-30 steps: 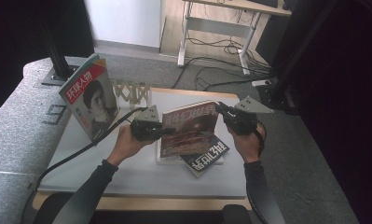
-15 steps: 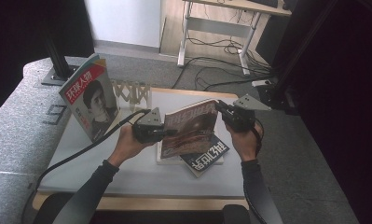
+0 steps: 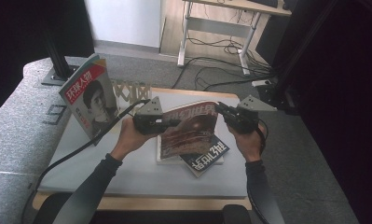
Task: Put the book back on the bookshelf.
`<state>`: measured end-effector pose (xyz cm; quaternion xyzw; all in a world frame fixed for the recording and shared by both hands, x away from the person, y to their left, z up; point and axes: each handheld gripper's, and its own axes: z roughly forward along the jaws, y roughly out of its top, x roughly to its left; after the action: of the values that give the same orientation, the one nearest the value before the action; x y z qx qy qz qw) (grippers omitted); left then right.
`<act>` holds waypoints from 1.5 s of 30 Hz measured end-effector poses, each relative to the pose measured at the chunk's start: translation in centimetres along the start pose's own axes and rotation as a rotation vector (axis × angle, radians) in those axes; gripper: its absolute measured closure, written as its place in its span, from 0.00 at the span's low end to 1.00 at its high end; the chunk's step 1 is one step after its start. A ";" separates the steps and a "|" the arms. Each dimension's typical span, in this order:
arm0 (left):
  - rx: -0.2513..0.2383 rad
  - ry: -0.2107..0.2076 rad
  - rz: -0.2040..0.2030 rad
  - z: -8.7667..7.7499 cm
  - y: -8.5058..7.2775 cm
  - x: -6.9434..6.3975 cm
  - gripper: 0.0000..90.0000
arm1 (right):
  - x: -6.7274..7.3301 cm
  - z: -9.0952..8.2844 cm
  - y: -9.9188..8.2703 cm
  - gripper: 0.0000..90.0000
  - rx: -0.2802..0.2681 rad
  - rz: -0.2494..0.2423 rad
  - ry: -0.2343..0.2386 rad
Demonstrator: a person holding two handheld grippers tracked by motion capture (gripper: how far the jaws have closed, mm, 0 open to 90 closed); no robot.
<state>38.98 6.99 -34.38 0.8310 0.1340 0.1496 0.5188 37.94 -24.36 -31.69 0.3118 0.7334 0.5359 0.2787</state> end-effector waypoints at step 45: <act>0.054 0.054 -0.089 -1.6 0.2 0.4 0.93 | -1.5 1.3 -13.1 0.15 0.223 0.138 -0.030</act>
<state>38.77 8.34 -33.46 0.8336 0.1888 0.1451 0.4984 37.76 -27.73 -44.48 0.3985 0.7610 0.4643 0.2155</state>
